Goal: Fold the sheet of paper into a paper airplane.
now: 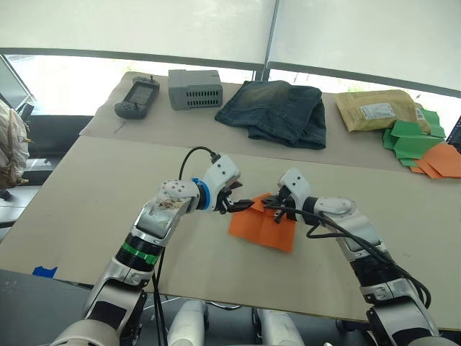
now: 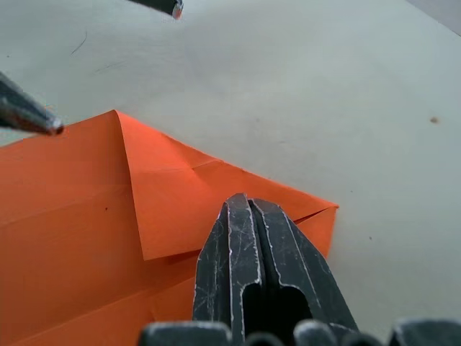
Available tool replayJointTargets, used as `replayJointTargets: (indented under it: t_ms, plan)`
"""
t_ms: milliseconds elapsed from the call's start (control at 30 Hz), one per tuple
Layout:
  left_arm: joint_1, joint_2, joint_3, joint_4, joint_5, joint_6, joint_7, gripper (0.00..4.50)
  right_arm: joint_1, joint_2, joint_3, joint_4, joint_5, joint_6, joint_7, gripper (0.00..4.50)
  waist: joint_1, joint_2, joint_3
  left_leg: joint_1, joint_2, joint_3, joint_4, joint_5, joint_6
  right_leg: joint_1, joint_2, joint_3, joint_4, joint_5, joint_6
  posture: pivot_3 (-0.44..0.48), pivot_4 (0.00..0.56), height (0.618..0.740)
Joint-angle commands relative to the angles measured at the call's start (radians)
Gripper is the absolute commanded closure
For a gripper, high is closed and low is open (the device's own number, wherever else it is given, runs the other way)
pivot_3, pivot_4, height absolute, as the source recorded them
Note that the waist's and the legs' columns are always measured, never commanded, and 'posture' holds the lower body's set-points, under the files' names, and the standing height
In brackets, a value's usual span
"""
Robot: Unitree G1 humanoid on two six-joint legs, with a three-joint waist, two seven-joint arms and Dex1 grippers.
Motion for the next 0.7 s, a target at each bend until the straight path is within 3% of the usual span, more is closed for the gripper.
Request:
replayJointTargets:
  t_ms: [33, 200, 367, 700]
  plan:
    - [-0.056, -0.041, 0.058, 0.005, -0.033, 0.000, 0.046, 1.31, 0.015, 0.003, 0.023, 0.003, -0.016, -0.008, 0.004, 4.50, 0.000, 0.000, 0.000, 0.000, 0.000, 0.000, 0.000, 0.000, 0.000, 0.000, 0.000, 0.000, 0.000, 0.000, 0.000, 0.000, 0.150, 0.728]
    - [-0.069, -0.074, 0.046, 0.078, -0.045, -0.017, 0.037, 2.88, 0.018, 0.006, 0.025, -0.006, -0.020, -0.006, 0.002, 4.50, -0.003, 0.000, 0.000, 0.000, 0.000, 0.000, 0.000, 0.000, 0.000, 0.000, 0.001, 0.000, 0.000, 0.000, -0.001, 0.000, 0.150, 0.728]
    - [-0.047, -0.043, -0.075, 0.167, 0.066, -0.147, 0.021, 4.47, 0.025, 0.010, 0.026, -0.016, -0.033, -0.013, -0.008, 4.50, -0.005, 0.000, 0.000, 0.001, 0.000, 0.000, 0.000, 0.000, 0.000, 0.000, 0.001, 0.000, 0.000, 0.000, -0.001, 0.000, 0.150, 0.728]
    - [-0.014, -0.092, -0.084, 0.285, 0.082, -0.195, 0.050, 4.47, 0.041, 0.049, 0.021, -0.069, -0.056, -0.045, -0.079, 4.50, -0.021, 0.000, 0.000, 0.000, 0.000, 0.000, 0.000, 0.000, 0.000, 0.000, 0.001, 0.000, 0.000, 0.001, -0.003, 0.000, 0.150, 0.728]
